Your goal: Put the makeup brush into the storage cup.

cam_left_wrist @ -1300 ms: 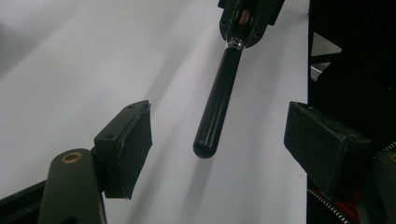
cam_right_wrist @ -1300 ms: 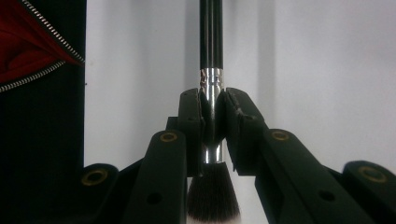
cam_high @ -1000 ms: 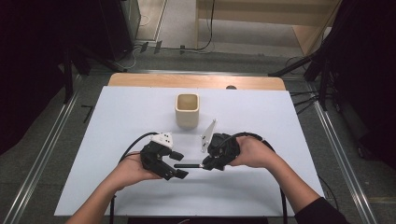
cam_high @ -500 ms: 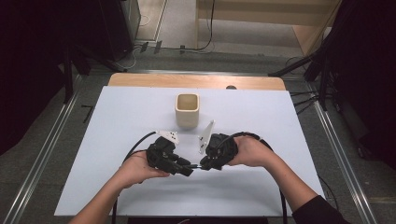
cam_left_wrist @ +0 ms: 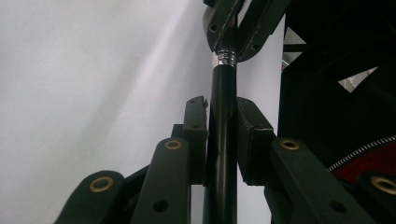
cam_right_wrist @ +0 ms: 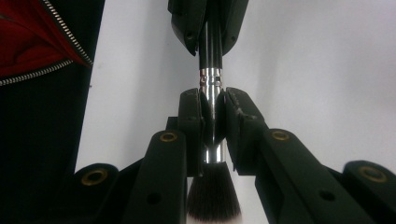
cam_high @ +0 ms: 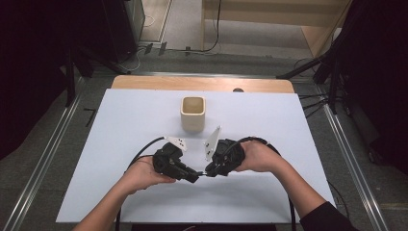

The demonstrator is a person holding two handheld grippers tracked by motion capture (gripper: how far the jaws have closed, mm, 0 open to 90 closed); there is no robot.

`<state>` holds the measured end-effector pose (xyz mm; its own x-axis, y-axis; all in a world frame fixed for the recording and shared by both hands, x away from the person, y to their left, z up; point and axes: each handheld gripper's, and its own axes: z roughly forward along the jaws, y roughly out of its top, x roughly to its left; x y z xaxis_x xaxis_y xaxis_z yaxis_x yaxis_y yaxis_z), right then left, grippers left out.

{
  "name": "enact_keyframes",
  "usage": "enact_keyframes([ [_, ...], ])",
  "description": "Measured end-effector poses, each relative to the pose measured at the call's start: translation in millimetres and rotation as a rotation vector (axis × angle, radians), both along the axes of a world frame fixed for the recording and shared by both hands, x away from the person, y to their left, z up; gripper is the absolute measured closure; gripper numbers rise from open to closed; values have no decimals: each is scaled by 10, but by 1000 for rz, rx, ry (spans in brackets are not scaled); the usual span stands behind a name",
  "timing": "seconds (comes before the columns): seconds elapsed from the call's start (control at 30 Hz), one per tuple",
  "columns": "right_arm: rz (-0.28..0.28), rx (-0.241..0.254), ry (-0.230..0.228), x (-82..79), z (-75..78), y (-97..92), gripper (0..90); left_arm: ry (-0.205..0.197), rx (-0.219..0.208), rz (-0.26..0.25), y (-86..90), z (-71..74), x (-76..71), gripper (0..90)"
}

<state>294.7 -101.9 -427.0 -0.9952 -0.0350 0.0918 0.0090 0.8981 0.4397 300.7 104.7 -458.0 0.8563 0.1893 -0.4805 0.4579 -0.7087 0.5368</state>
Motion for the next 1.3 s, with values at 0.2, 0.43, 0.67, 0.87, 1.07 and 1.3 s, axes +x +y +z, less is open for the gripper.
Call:
enact_keyframes([
  [0.2,11,0,7,5,-7,-5,779,54,-35,-19,20,-42,35,791],
  [0.43,-7,-5,17,16,4,-2,666,85,-49,-14,24,-58,37,792],
  [0.67,-51,54,-4,-33,25,-14,360,73,-38,11,25,-82,28,792],
  [0.87,-107,112,0,-50,21,-89,264,59,-45,35,35,-87,25,792],
  [1.07,-209,168,-2,-77,31,-173,174,37,-59,72,46,-93,29,791],
  [1.3,-294,192,-17,-102,27,-240,182,43,-60,111,73,-122,41,791],
])
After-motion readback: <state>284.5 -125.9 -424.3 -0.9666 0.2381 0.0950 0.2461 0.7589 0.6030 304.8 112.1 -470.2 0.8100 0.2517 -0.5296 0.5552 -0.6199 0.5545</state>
